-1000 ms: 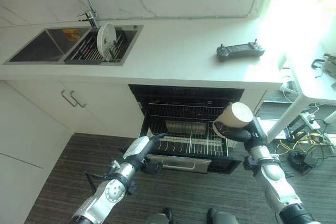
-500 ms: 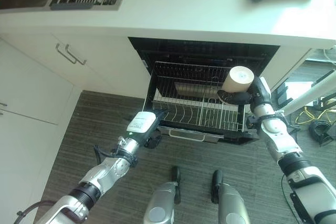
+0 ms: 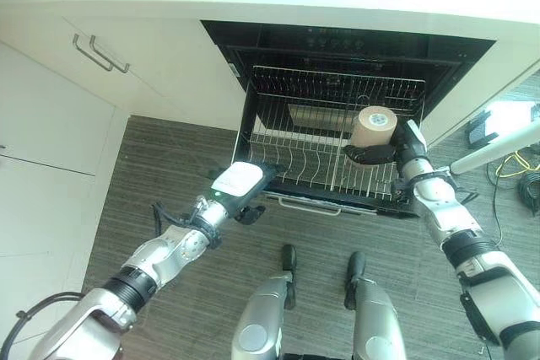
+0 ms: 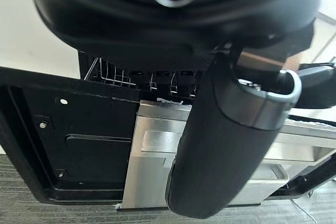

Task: Place the dishes in the dishwasher.

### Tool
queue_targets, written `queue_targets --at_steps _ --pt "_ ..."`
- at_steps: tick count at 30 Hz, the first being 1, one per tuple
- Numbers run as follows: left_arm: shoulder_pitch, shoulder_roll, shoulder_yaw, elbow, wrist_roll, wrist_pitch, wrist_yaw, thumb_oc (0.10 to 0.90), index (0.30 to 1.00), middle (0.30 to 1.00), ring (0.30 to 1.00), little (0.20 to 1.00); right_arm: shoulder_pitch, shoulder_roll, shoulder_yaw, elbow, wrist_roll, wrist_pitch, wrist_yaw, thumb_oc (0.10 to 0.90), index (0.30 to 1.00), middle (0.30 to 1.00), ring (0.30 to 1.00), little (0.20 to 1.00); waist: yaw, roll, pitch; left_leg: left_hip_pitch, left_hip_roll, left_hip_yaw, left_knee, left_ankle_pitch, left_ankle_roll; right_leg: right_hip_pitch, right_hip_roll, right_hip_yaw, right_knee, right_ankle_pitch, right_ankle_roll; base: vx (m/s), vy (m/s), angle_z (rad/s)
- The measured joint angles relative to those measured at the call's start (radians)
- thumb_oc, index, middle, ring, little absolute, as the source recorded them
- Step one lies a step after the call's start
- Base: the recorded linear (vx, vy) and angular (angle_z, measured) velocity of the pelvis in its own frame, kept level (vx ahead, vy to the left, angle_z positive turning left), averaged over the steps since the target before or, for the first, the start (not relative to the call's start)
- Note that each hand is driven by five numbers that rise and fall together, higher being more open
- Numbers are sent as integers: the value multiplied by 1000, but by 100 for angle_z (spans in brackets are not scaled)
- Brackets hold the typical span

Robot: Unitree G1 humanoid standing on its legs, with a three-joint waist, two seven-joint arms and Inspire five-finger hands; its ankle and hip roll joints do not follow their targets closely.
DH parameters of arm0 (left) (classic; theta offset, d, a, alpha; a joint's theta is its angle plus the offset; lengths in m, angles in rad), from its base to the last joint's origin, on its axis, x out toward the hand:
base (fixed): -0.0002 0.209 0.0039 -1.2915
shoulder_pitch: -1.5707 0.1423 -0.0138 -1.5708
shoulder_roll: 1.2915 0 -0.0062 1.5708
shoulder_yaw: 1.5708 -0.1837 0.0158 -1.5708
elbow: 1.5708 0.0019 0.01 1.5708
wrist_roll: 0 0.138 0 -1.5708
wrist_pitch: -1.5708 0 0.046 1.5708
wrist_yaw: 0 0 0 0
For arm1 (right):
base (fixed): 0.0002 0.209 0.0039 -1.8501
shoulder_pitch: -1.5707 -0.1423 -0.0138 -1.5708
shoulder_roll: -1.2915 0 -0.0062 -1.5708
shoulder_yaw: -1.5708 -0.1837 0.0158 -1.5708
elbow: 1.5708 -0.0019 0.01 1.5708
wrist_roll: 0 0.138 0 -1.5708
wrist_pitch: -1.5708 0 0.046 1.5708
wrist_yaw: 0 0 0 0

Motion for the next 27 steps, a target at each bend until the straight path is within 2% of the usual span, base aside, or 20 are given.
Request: queue_targets --at_steps 7,13,14,15,17,18,19,25,26,27 --pt "5 9 -3 -10 -34 2 -21 800 900 900 900 900 1 78 -4 43 -4 24 -46 400 300 300 300 300 -3 1 -1 -1 -25 3 -19 22 12 -17 -26 4 12 3 17 7 66 3" --pt "17 11 -1 -15 -33 6 -21 800 900 900 900 900 13 118 -11 42 -6 11 -98 400 300 300 300 300 -17 3 -2 -2 -29 4 -20 24 15 -19 -30 6 15 5 21 3 24 0" --pt "18 11 -1 -15 -33 6 -20 800 900 900 900 900 14 120 -11 42 -9 9 -99 422 333 333 333 333 -21 3 -2 -2 -29 4 -20 24 15 -19 -31 6 15 5 21 0 0 0" --pt "19 10 -1 -15 -33 6 -20 800 900 900 900 900 17 120 -7 40 -13 8 -100 546 519 519 519 519 -25 3 -2 -2 -29 5 -20 24 15 -19 -31 6 15 5 21 0 0 0" --pt "20 10 -1 -17 -32 6 -20 800 900 900 900 900 23 125 -7 38 -27 1 -101 588 582 582 582 582 -25 3 -2 -2 -29 5 -20 24 15 -19 -31 6 15 5 21 0 0 0" --pt "21 10 -1 -18 -31 6 -20 800 900 900 900 900 28 126 -7 38 -43 -9 -105 543 514 514 514 514 -27 3 -2 -2 -29 5 -20 24 15 -20 -30 6 15 5 21 0 0 0" --pt "25 10 0 -23 -29 6 -20 800 900 900 900 900 35 126 -7 38 -52 -19 -110 400 300 300 300 300 -27 4 -2 -1 -29 6 -20 24 15 -20 -31 6 15 5 21 0 0 0" --pt "42 10 2 -38 -25 7 -14 800 900 900 900 900 41 126 -1 38 -139 -33 -140 406 309 309 309 309 -27 4 -2 0 -28 7 -18 25 15 -19 -30 7 17 5 21 0 0 0" --pt "42 10 2 -39 -24 7 -14 800 900 900 900 900 41 125 1 38 -214 -35 -167 800 900 900 900 900 -27 4 -3 0 -28 7 -18 25 15 -19 -30 7 17 5 21 0 0 0" --pt "43 10 2 -39 -24 7 -14 800 900 900 900 900 41 122 3 37 -259 -39 -189 800 900 900 900 900 -27 4 -3 0 -28 8 -18 25 15 -19 -30 8 17 5 21 0 0 0"
